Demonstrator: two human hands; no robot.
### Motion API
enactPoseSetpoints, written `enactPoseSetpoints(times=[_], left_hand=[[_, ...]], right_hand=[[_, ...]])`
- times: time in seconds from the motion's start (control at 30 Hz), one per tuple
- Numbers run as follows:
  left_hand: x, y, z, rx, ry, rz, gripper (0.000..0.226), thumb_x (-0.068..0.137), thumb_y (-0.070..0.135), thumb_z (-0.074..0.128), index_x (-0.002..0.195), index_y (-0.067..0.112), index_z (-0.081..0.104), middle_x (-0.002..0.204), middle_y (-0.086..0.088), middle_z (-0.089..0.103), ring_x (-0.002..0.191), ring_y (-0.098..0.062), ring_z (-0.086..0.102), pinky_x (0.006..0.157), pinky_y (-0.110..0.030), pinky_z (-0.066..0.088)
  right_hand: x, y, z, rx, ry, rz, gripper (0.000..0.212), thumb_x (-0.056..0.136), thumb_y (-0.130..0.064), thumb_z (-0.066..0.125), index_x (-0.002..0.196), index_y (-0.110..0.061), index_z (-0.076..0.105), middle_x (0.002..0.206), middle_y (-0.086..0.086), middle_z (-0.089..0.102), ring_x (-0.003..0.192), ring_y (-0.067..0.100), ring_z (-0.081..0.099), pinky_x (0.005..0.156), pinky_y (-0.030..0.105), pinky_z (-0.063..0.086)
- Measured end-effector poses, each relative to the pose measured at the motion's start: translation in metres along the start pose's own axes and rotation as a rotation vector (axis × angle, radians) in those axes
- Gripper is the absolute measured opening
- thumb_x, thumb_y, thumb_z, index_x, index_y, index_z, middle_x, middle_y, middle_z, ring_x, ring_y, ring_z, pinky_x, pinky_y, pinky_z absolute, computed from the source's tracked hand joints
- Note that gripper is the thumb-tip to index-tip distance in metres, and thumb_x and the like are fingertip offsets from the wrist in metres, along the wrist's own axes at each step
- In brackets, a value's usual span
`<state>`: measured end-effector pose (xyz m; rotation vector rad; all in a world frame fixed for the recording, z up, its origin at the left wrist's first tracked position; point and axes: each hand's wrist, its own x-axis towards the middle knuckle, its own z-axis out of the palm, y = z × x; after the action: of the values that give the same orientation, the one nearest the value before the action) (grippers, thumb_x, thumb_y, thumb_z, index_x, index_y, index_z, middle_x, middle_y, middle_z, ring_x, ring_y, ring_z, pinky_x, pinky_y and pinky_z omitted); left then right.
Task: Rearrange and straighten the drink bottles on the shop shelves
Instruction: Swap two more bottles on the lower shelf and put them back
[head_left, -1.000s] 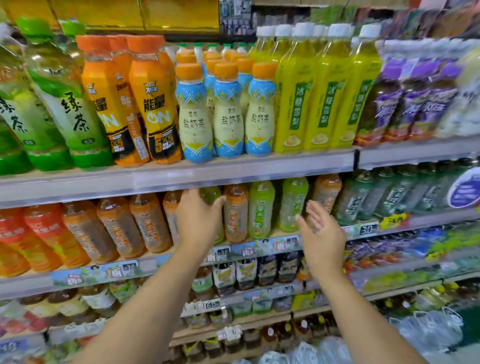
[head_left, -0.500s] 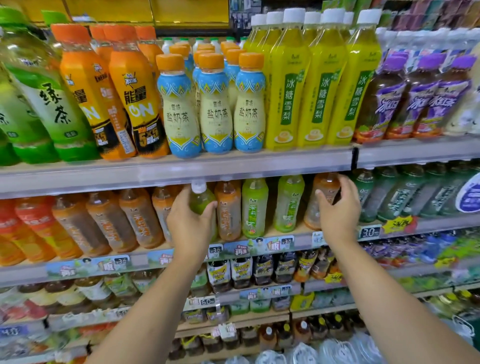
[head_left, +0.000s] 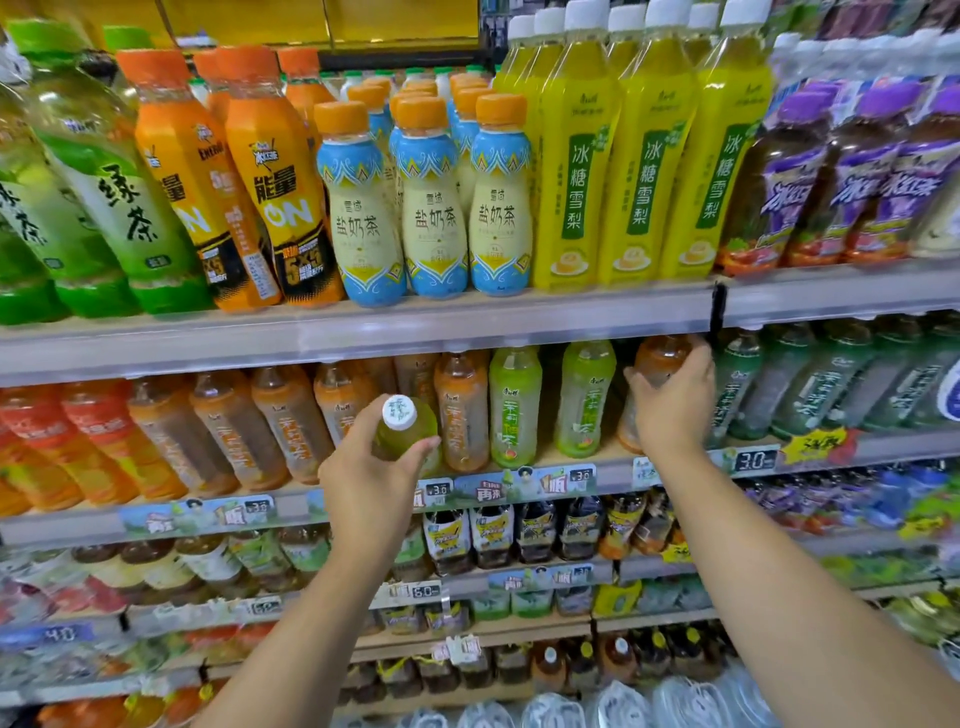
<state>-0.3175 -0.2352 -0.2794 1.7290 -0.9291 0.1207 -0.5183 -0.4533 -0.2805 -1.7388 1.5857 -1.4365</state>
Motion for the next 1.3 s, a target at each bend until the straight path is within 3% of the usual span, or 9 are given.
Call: enactPoseSetpoints(times=[0.13,0.3,0.43,0.53,0.67,0.87,0.97,1.03,1.3], left_hand=[[-0.005,0.014,-0.011,-0.031,0.006,0.061,0.046,0.072,0.038,0.079,0.115,0.031,0.065,0.06,0.003,0.061,0.058,-0.012,0.052,0.048,-0.01,0.037],[-0.014,0.03,-0.019,-0.068,-0.065,0.101,0.049,0.068,0.055,0.073,0.115,0.043,0.063,0.06,0.013,0.059,0.051,-0.005,0.047,0.046,-0.006,0.031],[-0.029,0.044,-0.006,-0.139,-0.126,0.073,0.052,0.064,0.059,0.074,0.114,0.048,0.064,0.055,0.006,0.057,0.046,-0.005,0.039,0.042,-0.018,0.033],[-0.039,0.055,0.007,-0.125,-0.186,0.11,0.057,0.065,0.059,0.073,0.117,0.039,0.065,0.058,0.006,0.06,0.045,-0.005,0.041,0.042,-0.015,0.032],[-0.05,0.07,0.024,-0.151,-0.226,0.094,0.064,0.06,0.062,0.071,0.118,0.034,0.067,0.057,0.015,0.061,0.048,-0.006,0.046,0.046,-0.011,0.034],[-0.054,0.106,0.064,-0.092,-0.293,0.164,0.063,0.066,0.05,0.081,0.123,0.028,0.065,0.085,0.047,0.054,0.074,-0.013,0.063,0.059,-0.024,0.054],[-0.054,0.125,0.093,-0.175,-0.343,0.142,0.06,0.069,0.048,0.081,0.123,0.028,0.065,0.089,0.019,0.071,0.075,-0.015,0.066,0.067,-0.035,0.057],[-0.053,0.137,0.115,-0.197,-0.336,0.118,0.063,0.069,0.047,0.08,0.126,0.027,0.063,0.078,0.003,0.071,0.06,-0.01,0.059,0.056,-0.024,0.051],[-0.042,0.158,0.181,-0.15,-0.297,0.097,0.06,0.073,0.046,0.079,0.127,0.03,0.059,0.078,0.008,0.069,0.061,-0.005,0.057,0.054,-0.014,0.043]], right_hand=[[0.001,0.001,0.002,-0.002,0.013,0.015,0.069,0.078,-0.016,0.08,0.133,-0.004,0.041,0.135,0.025,0.051,0.116,0.045,0.054,0.091,0.049,0.046],[0.002,0.002,0.001,0.032,0.001,0.006,0.068,0.08,-0.008,0.075,0.14,-0.005,0.042,0.136,0.021,0.047,0.118,0.041,0.053,0.093,0.04,0.042],[-0.009,0.01,-0.005,0.114,-0.014,-0.062,0.063,0.082,-0.004,0.074,0.138,-0.003,0.046,0.136,0.019,0.048,0.095,0.001,0.05,0.081,0.012,0.033],[-0.024,0.019,-0.016,0.197,-0.048,-0.069,0.063,0.084,-0.01,0.075,0.139,-0.009,0.045,0.14,0.011,0.045,0.111,0.008,0.051,0.09,0.013,0.037],[-0.037,0.02,-0.045,0.306,0.002,-0.174,0.062,0.083,-0.014,0.075,0.137,-0.021,0.045,0.13,-0.007,0.041,0.113,-0.006,0.04,0.091,-0.002,0.032],[-0.062,0.024,-0.121,0.298,0.061,-0.15,0.067,0.075,-0.038,0.08,0.133,-0.038,0.047,0.124,-0.026,0.047,0.122,0.016,0.057,0.1,0.038,0.049],[-0.088,0.043,-0.153,0.276,0.053,-0.102,0.07,0.07,-0.037,0.082,0.131,-0.038,0.049,0.123,-0.027,0.049,0.118,0.018,0.06,0.096,0.04,0.053],[-0.105,0.062,-0.168,0.246,0.047,-0.053,0.072,0.067,-0.033,0.085,0.13,-0.039,0.049,0.121,-0.02,0.051,0.112,0.017,0.063,0.092,0.036,0.054],[-0.134,0.119,-0.199,0.199,-0.017,0.115,0.073,0.064,-0.029,0.09,0.126,-0.038,0.053,0.126,-0.013,0.057,0.114,0.014,0.061,0.093,0.031,0.051]])
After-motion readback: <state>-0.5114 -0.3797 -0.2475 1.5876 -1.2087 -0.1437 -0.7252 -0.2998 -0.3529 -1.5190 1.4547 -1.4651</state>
